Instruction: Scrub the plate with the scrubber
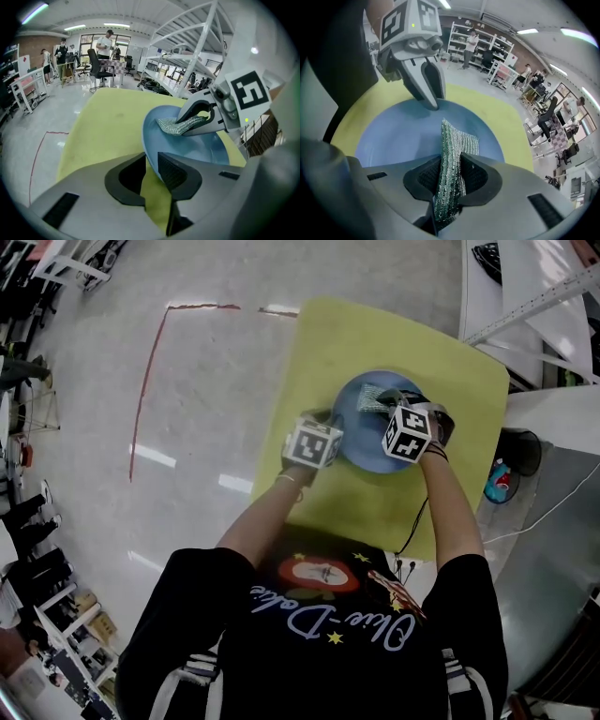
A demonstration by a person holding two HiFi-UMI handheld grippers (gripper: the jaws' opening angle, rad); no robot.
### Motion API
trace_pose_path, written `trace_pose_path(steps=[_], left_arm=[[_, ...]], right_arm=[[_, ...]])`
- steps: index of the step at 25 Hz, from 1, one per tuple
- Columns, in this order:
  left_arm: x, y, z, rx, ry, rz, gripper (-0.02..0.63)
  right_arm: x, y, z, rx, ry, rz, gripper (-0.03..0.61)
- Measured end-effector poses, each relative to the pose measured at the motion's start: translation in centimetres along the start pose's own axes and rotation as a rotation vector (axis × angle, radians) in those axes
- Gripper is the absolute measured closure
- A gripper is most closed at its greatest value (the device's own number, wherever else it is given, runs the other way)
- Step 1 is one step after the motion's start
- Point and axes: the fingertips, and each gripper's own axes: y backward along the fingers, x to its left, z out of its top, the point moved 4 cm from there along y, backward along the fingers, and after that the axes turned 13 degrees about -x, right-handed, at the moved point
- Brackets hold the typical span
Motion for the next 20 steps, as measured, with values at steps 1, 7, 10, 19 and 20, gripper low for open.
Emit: trace_pose_path(steps=[1, 7, 10, 19, 20], left_arm=[[0.1, 0.0, -0.1, 0.000, -0.007, -0.001, 0.551], [0.0, 0.0, 0.0, 0.004, -0.014, 0.003, 0.551], [0.0, 0.0, 0.0, 0.008, -0.021, -0.006, 0.549], [0.4, 0.6, -0.1, 0.002, -0.023, -0.006, 0.548], [0.4, 0.6, -0.1, 0.002, -0.022, -0.007, 0.548]], right_arm=[[-0.1, 0.0, -0.3, 0.021, -0.001, 0.007, 0.508], [-0.2, 0.9, -1.8, 0.073, -0.147, 0.015, 0.508], [0.7, 1.6, -2.6, 0.093, -0.230, -0.001, 0.506], [4.8, 2.7, -2.3, 0.098, -0.389, -0.022, 0.499], [5.3, 2.8, -2.2, 0.098, -0.400, -0.025, 0.499]])
